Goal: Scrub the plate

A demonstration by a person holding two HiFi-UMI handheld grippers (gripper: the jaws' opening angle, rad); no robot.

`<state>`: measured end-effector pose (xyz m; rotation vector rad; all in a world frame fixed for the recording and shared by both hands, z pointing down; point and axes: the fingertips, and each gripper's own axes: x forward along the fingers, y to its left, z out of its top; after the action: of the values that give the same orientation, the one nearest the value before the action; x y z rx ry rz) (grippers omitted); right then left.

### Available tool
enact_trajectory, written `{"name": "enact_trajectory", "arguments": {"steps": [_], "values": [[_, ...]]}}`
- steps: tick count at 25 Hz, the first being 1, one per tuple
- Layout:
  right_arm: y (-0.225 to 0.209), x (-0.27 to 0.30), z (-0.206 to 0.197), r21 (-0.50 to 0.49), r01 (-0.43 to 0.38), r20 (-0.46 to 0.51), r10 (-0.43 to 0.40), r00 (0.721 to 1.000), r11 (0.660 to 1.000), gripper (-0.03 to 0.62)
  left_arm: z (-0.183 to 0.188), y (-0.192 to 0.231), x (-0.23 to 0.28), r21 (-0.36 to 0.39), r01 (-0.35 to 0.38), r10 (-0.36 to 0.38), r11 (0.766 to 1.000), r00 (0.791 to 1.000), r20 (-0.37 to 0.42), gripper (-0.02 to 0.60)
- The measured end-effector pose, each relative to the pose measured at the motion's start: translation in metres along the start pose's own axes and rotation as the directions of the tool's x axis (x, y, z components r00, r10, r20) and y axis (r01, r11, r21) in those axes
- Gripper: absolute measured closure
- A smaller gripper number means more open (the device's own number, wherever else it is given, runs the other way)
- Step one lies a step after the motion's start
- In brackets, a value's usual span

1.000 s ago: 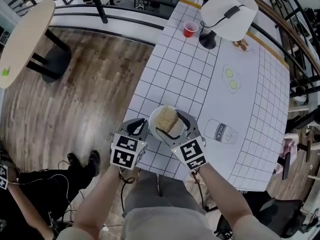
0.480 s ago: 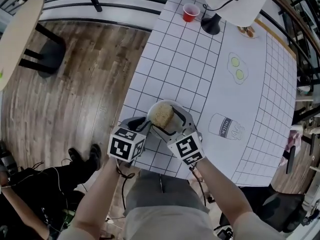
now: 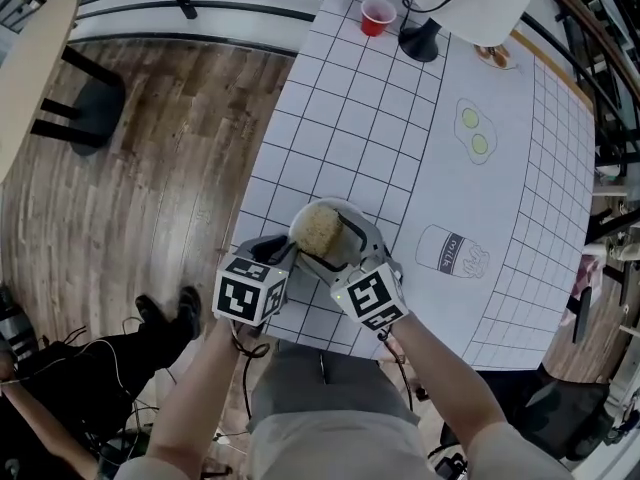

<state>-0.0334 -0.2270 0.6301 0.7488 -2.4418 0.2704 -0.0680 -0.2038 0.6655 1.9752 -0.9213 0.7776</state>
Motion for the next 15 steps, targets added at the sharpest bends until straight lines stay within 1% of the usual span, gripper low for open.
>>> {"name": "enact_trajectory", "arguments": {"steps": [2,5,11,15], "values": [[0.000,-0.001,-0.001,-0.007,0.002,-0.001,-0.002,1.000,1.000,0.221,0.000,0.001,0.000,-0.024,0.004,-0.004,1.000,1.000,0.008,0.492],[0.000,-0.003,-0.005,-0.022,0.008,-0.009,-0.008,1.000,1.000,0.221,-0.001,0.003,0.000,-0.036,0.002,-0.002,0.999,1.000,0.011,0.492],[-0.007,-0.015,-0.015,-0.058,0.039,-0.031,-0.040,0.999,0.998,0.221,0.003,0.007,0.000,-0.030,-0.018,0.018,0.999,1.000,0.014,0.492],[-0.011,-0.025,-0.020,-0.065,0.060,-0.040,-0.062,0.997,0.996,0.221,0.004,0.009,0.000,-0.021,-0.029,0.029,0.999,0.999,0.014,0.494]]}}
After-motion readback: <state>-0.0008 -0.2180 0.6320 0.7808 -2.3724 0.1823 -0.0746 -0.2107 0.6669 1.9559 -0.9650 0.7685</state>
